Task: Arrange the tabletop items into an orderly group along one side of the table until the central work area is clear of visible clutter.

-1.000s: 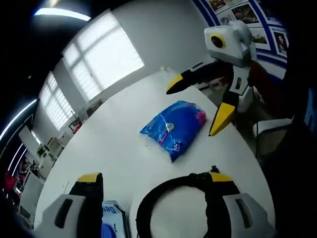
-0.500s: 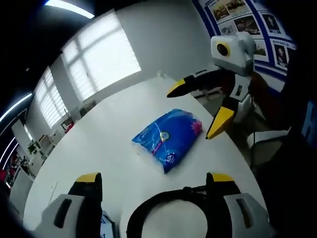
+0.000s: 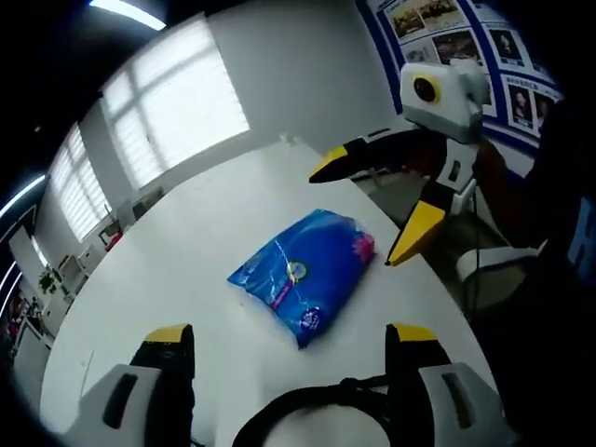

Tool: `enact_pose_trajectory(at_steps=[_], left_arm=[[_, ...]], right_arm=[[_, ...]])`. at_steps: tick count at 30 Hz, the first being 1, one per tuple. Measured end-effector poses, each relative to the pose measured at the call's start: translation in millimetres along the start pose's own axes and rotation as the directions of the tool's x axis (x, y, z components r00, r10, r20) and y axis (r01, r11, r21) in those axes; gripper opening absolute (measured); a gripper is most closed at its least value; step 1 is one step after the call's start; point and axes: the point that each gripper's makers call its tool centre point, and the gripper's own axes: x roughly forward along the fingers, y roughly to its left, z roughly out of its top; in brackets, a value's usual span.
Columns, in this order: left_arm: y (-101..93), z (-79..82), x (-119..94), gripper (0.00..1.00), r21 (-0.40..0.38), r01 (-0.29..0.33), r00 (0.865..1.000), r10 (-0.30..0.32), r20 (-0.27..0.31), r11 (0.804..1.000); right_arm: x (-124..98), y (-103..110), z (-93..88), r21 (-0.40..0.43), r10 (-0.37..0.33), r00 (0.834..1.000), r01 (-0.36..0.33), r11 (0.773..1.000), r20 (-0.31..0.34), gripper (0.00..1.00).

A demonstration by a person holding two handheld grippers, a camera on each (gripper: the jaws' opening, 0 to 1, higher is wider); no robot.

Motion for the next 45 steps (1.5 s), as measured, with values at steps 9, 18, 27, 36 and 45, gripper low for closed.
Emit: enact_pose_trajectory(at_steps=[9,18,27,36,45], left_arm=[[-1.6,-2.8,14.2,0.74,-0.021,0.035,0.999,-0.036,-0.003,0.999],[4.7,8.8,11.4,0.67,-0.099,0.061,0.996,-0.053,0.074,0.993],[7.2,7.5,18.0,0.57,-0.1,0.059,0.997,-0.052,0.064,0.993],[3.1,5.1,26.1,0.44,-0.114,0.061,0.997,-0.054,0.057,0.992],[4.1,-0.6,27.2,0.27,-0.05,0.021,1.0,-0.02,0.015,0.999]], right_arm=[[-3.5,-3.0,-13.3,0.018,-0.005,1.0,0.006,1.0,-0.025,0.65],[-4.9,-4.8,-23.5,0.046,-0.009,0.999,0.011,0.999,-0.044,0.58],[-3.1,-7.1,-32.9,0.06,-0.014,0.998,0.017,0.998,-0.055,0.52],[1.4,-7.6,-47.9,0.09,-0.014,0.997,0.021,0.996,-0.075,0.44],[2.2,-10.5,-55.7,0.07,-0.025,0.996,0.031,0.997,-0.081,0.27]])
